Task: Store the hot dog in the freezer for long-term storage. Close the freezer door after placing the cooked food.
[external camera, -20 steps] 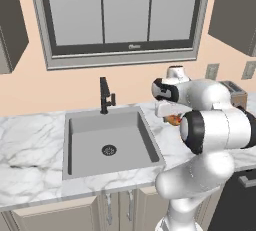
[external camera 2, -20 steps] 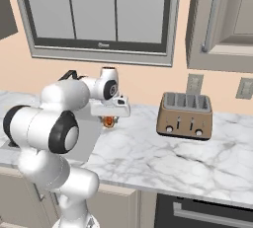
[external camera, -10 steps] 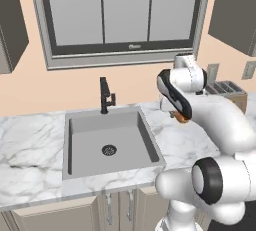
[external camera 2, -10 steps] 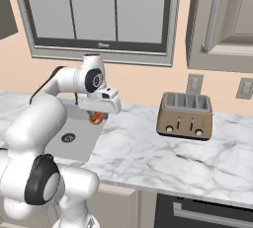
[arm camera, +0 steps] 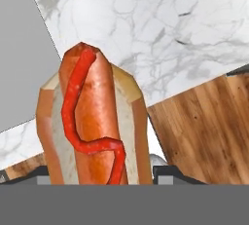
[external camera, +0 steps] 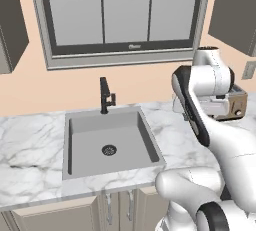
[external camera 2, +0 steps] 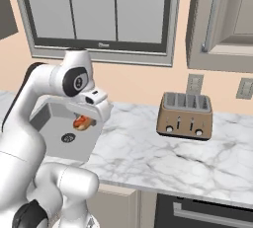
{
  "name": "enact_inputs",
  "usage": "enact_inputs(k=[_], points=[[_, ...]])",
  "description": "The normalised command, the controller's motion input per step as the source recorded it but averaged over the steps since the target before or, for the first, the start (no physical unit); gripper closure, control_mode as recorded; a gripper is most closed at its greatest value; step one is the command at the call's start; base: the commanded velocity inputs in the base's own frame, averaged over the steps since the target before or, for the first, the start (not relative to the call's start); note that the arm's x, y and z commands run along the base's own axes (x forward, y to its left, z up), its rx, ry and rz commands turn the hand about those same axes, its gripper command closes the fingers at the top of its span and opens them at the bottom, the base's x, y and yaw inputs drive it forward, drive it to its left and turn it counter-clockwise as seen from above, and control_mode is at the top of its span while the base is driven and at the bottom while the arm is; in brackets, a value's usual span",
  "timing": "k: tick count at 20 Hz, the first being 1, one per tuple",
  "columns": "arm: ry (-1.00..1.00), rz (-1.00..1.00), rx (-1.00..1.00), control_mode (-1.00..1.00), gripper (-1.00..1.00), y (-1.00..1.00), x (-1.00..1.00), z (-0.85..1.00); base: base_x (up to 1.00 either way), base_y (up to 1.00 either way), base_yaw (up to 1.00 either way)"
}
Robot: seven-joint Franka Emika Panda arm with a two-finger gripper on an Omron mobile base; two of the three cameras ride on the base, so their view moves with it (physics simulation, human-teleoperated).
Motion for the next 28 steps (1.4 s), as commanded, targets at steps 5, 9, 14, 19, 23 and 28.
enact_inputs(k=[5, 9, 14, 19, 23, 28], points=[[-0.02, 0.03, 0.05, -1.00, 1.00, -0.01, -0.56, 0.26, 0.00, 0.00, 0.00], [0.00, 0.15, 0.04, -1.00, 1.00, 0.00, -0.26, 0.03, 0.00, 0.00, 0.00], [0.00, 0.04, 0.01, -1.00, 1.00, 0.11, -0.05, 0.00, 0.00, 0.00, 0.00], [0.00, 0.00, 0.00, -1.00, 1.00, 0.06, 0.00, 0.00, 0.00, 0.00, 0.00], [0.00, 0.00, 0.00, 1.00, 1.00, 0.01, -0.03, 0.00, -0.07, 0.00, 0.00], [0.00, 0.00, 0.00, 1.00, 1.00, 0.00, 0.00, 0.00, -0.67, 0.00, 0.00]])
